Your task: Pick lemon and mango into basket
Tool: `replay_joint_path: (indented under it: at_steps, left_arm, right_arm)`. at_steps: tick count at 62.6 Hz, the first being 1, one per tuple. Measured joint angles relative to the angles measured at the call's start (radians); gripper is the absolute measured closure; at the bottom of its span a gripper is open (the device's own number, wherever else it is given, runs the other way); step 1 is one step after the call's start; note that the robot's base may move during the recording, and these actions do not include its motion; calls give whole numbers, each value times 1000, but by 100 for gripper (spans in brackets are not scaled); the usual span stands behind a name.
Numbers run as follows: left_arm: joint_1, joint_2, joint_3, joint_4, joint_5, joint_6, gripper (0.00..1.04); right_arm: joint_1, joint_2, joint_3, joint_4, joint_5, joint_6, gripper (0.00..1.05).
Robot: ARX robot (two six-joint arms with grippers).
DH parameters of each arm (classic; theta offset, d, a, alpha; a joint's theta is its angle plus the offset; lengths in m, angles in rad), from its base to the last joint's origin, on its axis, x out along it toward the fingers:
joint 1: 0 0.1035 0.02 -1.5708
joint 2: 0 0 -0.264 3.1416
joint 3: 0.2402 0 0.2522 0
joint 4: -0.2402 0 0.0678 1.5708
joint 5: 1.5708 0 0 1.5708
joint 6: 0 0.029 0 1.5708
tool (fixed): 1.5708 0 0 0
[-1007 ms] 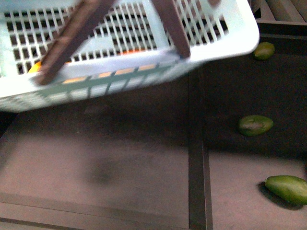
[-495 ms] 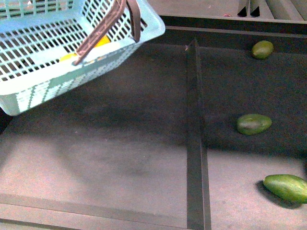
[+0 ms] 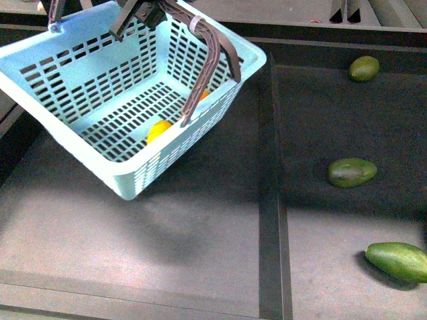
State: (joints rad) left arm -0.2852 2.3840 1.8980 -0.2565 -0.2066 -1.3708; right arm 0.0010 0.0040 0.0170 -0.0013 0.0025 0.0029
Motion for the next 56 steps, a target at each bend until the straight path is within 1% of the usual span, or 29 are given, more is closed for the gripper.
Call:
replay_joint_path:
  at_steps: [4, 11, 13, 18, 23, 27, 28, 30, 31, 33, 34, 37, 43, 44, 45, 47, 48, 49, 51, 53, 54, 56]
  left_arm:
    - [8, -17, -24, -13, 0, -14, 77]
    - [16, -42, -71, -12, -28, -61, 76]
    - [19, -46, -78, -5, -29, -66, 72]
    - [27, -59, -103, 23, -32, -66, 50]
    - [31, -72, -110, 3, -36, -67, 37]
    - [36, -104, -138, -26, -60, -63, 24]
    - [37, -110, -145, -27, -67, -61, 23]
    - [42, -140, -177, -28, -86, -50, 16]
    - [43, -148, -186, -28, -90, -45, 14]
    - [54, -199, -239, -29, -113, -18, 6]
    - [60, -223, -264, -27, -122, -3, 5]
    - [78, -291, -336, -11, -147, 34, 7]
    - [122, -449, -495, 31, -166, 126, 7]
    - [129, -482, -528, 38, -174, 149, 7]
    - [139, -515, -573, 85, -159, 217, 8]
    - [163, -590, -699, 290, -56, 345, 15]
    - [168, -609, -731, 342, -27, 407, 17]
    - [177, -647, -798, 451, 18, 473, 20]
    - [188, -719, -930, 660, 75, 676, 28]
    - [194, -783, -1045, 846, 105, 824, 35]
    - [194, -812, -1094, 919, 109, 921, 38]
    - [197, -862, -1176, 1032, 122, 1039, 45]
  right_arm:
    - [0, 0, 0, 0, 0, 0, 9]
    - [0, 0, 0, 0, 0, 0, 9]
    - [0, 0, 0, 0, 0, 0, 9]
    - [0, 0, 0, 0, 0, 0, 9]
    - [0, 0, 0, 0, 0, 0, 9]
    - [0, 0, 0, 0, 0, 0, 9]
    - [0, 0, 0, 0, 0, 0, 9]
    - [0, 0, 0, 0, 0, 0, 9]
    - [0, 0, 0, 0, 0, 0, 9]
    - [0, 0, 0, 0, 0, 0, 9]
    - [0, 0, 0, 0, 0, 0, 9]
    - [0, 0, 0, 0, 0, 0, 9]
    - [0, 0, 0, 0, 0, 0, 9]
    - [0, 0, 0, 0, 0, 0, 9]
    - [0, 0, 0, 0, 0, 0, 9]
    - [0, 0, 0, 0, 0, 0, 9]
    - [0, 0, 0, 0, 0, 0, 9]
    - [0, 0, 0, 0, 0, 0, 9]
    - [0, 0, 0, 0, 0, 0, 9]
    - [0, 0, 0, 0, 0, 0, 9]
    - [0, 0, 0, 0, 0, 0, 9]
    - [0, 0, 0, 0, 0, 0, 9]
